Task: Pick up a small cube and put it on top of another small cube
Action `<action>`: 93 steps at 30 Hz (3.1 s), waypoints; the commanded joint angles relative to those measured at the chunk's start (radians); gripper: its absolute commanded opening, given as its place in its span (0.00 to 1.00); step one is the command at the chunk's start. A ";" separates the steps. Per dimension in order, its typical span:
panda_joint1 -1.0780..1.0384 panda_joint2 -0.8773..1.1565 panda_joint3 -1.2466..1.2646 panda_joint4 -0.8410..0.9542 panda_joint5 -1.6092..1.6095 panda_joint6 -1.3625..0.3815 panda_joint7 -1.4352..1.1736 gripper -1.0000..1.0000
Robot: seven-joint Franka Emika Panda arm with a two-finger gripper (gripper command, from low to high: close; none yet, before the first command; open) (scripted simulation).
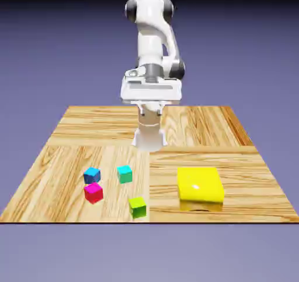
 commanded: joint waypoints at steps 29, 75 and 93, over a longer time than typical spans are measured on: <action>0.026 0.988 -0.039 0.387 0.677 -0.015 -0.948 0.50; 0.222 0.245 -0.642 -0.244 0.292 -0.158 -1.386 0.00; 0.859 0.349 -1.293 -0.234 0.219 0.010 -1.348 0.00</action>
